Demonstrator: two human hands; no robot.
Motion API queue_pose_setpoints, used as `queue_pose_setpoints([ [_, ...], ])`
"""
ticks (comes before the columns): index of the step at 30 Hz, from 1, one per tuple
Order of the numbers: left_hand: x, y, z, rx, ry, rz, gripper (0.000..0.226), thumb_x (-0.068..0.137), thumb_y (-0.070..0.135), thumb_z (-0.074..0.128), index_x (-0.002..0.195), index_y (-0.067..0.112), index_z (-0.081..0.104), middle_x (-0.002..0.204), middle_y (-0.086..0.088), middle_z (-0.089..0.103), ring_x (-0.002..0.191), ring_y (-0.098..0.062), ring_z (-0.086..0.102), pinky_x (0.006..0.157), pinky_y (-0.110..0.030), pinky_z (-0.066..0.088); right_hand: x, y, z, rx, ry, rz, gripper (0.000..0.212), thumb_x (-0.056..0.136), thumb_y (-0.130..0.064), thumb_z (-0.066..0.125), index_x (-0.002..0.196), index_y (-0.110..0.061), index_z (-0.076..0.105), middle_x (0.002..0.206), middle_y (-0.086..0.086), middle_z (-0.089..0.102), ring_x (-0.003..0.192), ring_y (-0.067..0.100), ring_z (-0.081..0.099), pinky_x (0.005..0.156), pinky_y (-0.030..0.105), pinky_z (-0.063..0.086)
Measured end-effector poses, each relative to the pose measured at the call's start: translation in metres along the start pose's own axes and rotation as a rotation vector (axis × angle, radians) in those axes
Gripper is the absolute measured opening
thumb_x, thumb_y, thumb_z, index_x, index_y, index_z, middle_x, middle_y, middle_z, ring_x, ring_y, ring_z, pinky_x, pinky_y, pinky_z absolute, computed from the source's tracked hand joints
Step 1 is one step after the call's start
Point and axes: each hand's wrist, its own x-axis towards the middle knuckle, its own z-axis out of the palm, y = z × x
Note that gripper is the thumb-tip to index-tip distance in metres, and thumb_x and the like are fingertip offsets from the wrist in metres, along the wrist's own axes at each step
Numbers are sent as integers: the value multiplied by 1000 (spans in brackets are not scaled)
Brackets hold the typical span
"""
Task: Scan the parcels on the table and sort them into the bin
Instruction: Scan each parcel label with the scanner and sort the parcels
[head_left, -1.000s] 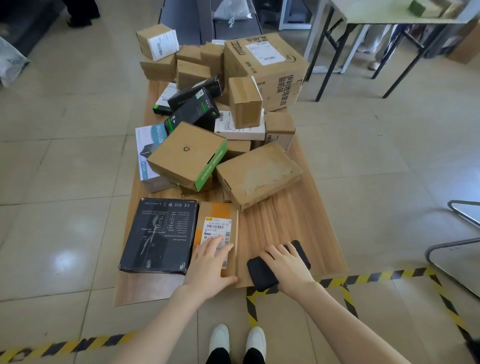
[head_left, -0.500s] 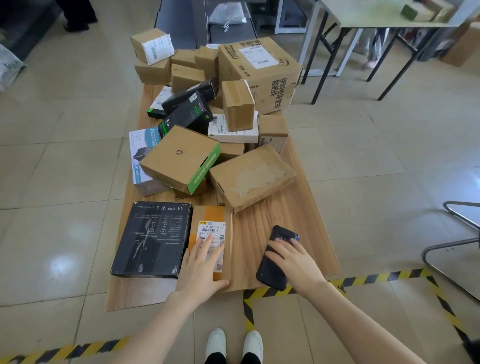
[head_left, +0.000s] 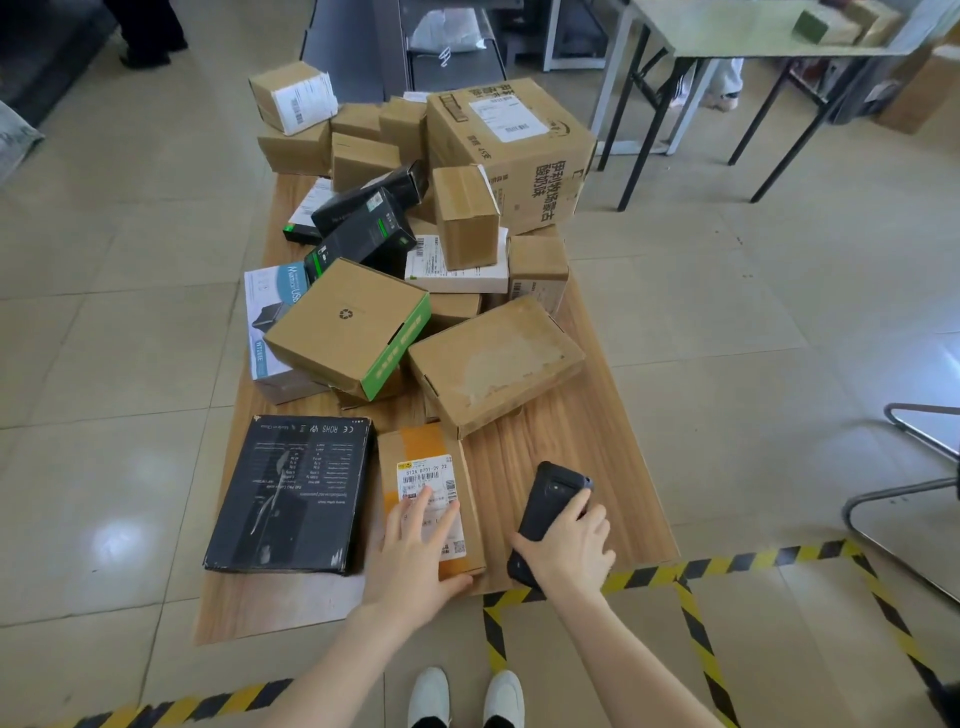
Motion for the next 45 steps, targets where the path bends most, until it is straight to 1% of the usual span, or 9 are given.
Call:
queue_pose_setpoints([
  [6, 4, -6, -4, -89, 38, 61, 67, 90, 54, 54, 149, 36, 26, 158, 10, 8, 142, -17, 6, 109, -35, 38, 15, 39, -11, -67, -60, -206, 117, 71, -46, 78, 155, -16, 3, 151, 5, 26, 134, 26, 31, 107, 37, 38],
  [12, 1, -2, -6, -146, 23, 171, 53, 94, 34, 56, 144, 32, 38, 154, 10, 19, 136, -14, 20, 111, -26, 29, 31, 71, -32, -62, -143, -354, 106, 70, -29, 78, 155, -20, 15, 152, -2, 29, 134, 24, 32, 103, 35, 40],
  [17, 12, -3, -23, -165, 38, 224, 52, 94, 13, 52, 141, 32, 42, 139, 15, 32, 129, -4, 34, 99, -17, 41, 28, 78, -39, -102, -51, -233, 91, 64, -41, 79, 142, -23, 37, 131, 0, 41, 123, 23, 40, 100, 34, 43],
  [21, 37, -12, -46, 61, 61, 244, 70, 88, 5, 52, 149, 32, 29, 151, 7, 25, 137, -16, 24, 106, -30, 36, 29, 84, -40, -85, -37, -195, 85, 60, -52, 78, 133, -23, 46, 124, -2, 44, 119, 21, 41, 97, 33, 43],
  [26, 69, -21, -60, 235, -106, 305, 95, 83, 9, 63, 153, 37, 6, 161, 1, -1, 147, -25, -3, 121, -50, 9, 32, 93, -40, -62, -94, -219, 95, 58, -52, 81, 139, -25, 40, 128, -2, 39, 121, 20, 37, 97, 32, 44],
  [30, 76, -21, -60, 271, -205, 342, 99, 82, 7, 61, 152, 41, 0, 160, 3, -10, 147, -24, -8, 117, -52, 21, 34, 92, -39, -65, -108, -243, 101, 61, -46, 81, 146, -29, 31, 126, 0, 36, 121, 23, 35, 99, 35, 44],
  [34, 77, -27, -55, 280, -147, 377, 101, 78, 27, 71, 150, 45, 3, 158, 5, -9, 145, -23, -3, 106, -49, 39, 38, 86, -37, -103, -114, -260, 100, 64, -41, 79, 148, -33, 25, 125, 2, 33, 120, 25, 32, 100, 36, 42],
  [40, 74, -35, -53, 299, -136, 431, 112, 64, 33, 78, 150, 42, 7, 158, 7, -16, 141, -24, 5, 83, -31, 54, 47, 67, -36, -160, -139, -342, 100, 64, -39, 78, 147, -35, 23, 126, 2, 31, 116, 23, 33, 97, 33, 40],
  [45, 69, -33, -59, 328, -127, 432, 111, 65, 35, 78, 151, 38, 8, 159, 4, -6, 142, -23, 7, 99, -40, 47, 49, 61, -35, -151, -142, -372, 99, 65, -34, 79, 147, -32, 24, 133, 1, 32, 120, 23, 33, 98, 35, 43],
])
